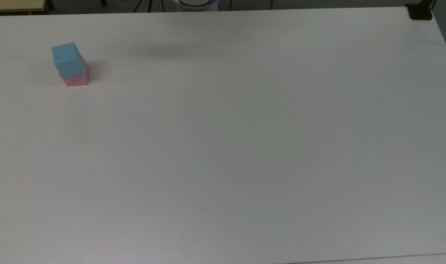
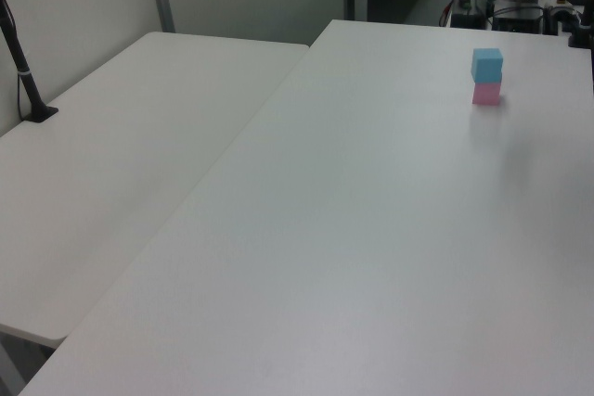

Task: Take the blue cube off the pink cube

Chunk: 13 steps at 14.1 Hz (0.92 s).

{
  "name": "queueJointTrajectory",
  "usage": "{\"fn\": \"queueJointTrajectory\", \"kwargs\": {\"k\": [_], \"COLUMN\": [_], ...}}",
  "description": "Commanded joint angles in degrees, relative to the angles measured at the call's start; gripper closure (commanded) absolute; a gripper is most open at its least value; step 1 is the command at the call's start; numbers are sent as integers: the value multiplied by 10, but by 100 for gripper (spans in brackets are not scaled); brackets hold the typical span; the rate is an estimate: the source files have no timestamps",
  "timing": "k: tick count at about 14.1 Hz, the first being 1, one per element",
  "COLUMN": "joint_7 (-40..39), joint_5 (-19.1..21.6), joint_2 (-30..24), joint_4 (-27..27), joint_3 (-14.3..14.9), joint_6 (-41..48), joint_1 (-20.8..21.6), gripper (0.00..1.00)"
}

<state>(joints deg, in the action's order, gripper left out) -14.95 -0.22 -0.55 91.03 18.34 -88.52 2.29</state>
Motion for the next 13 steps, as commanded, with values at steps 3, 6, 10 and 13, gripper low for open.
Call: {"fn": "queueJointTrajectory", "kwargs": {"k": [3,6,10,13], "joint_7": [-114,-167,-241,-289], "joint_5": [2,0,-28,-56], "joint_2": [49,74,95,100], "joint_4": [41,60,88,141], "joint_3": [72,91,99,105], "joint_6": [-114,-151,-162,-213], "joint_1": [-6,-12,-13,-13], "gripper": [0,0,0,0]}}
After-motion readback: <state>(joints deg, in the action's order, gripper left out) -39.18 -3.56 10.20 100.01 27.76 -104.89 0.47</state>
